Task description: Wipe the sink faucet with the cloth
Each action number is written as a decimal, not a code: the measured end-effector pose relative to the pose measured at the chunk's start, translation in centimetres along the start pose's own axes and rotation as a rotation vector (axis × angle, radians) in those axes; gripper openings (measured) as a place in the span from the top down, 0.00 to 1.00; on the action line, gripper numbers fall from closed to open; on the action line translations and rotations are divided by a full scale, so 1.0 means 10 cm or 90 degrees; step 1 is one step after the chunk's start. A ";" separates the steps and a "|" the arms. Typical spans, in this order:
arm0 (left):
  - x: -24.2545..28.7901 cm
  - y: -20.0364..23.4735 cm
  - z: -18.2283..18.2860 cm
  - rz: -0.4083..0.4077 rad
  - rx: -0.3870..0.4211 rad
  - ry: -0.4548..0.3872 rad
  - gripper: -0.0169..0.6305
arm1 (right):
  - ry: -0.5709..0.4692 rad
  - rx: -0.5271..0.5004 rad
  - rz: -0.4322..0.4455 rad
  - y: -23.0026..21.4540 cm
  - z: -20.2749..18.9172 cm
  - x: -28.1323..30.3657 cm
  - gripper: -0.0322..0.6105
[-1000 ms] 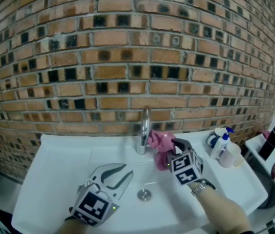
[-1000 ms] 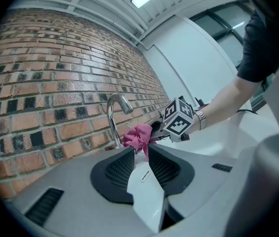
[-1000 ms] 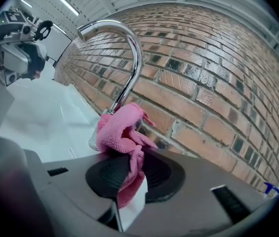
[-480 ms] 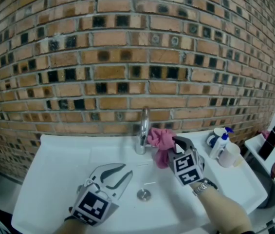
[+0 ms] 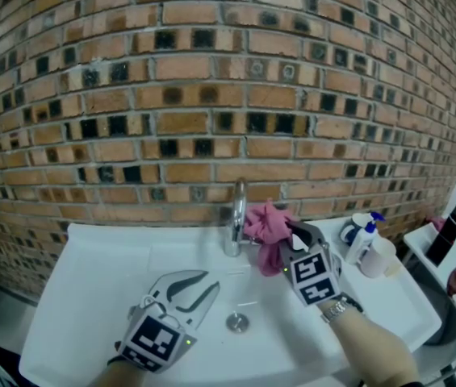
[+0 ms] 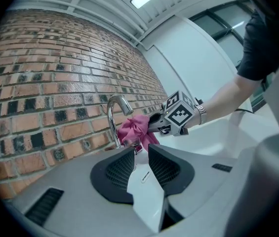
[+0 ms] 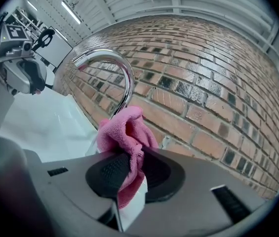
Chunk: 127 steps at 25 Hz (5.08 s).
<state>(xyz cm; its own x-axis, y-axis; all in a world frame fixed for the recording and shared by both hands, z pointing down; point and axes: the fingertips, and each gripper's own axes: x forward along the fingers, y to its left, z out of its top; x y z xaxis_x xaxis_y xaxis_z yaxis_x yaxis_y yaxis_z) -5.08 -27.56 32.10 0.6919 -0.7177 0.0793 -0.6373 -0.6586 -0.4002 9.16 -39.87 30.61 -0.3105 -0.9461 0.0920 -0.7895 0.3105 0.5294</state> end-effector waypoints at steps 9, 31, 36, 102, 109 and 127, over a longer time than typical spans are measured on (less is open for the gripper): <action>-0.01 -0.02 0.04 0.002 -0.007 -0.002 0.82 | -0.021 -0.005 -0.001 -0.02 0.16 -0.10 0.84; -0.11 -0.02 0.27 -0.005 0.008 -0.088 0.82 | -0.086 -0.041 0.082 0.47 0.64 -0.67 0.84; -0.20 -0.05 0.43 -0.029 0.003 -0.141 0.80 | -0.100 -0.079 0.141 0.71 0.69 -0.87 0.84; 0.40 0.72 -0.14 0.130 -0.045 0.022 0.88 | -0.198 0.214 0.167 0.30 0.80 -0.93 0.83; 0.74 0.93 -0.23 0.137 -0.043 0.055 0.88 | -0.189 0.258 0.157 0.26 0.69 -0.84 0.85; 1.22 1.16 -0.70 0.151 -0.155 0.071 0.88 | -0.187 0.246 0.192 0.38 0.56 -0.83 0.85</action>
<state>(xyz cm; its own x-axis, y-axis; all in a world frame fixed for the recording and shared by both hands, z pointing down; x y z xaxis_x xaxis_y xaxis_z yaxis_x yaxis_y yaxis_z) -6.45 -45.53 34.79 0.4820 -0.8687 0.1141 -0.8475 -0.4953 -0.1910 5.79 -30.35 27.18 -0.6425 -0.7624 -0.0771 -0.7624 0.6260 0.1641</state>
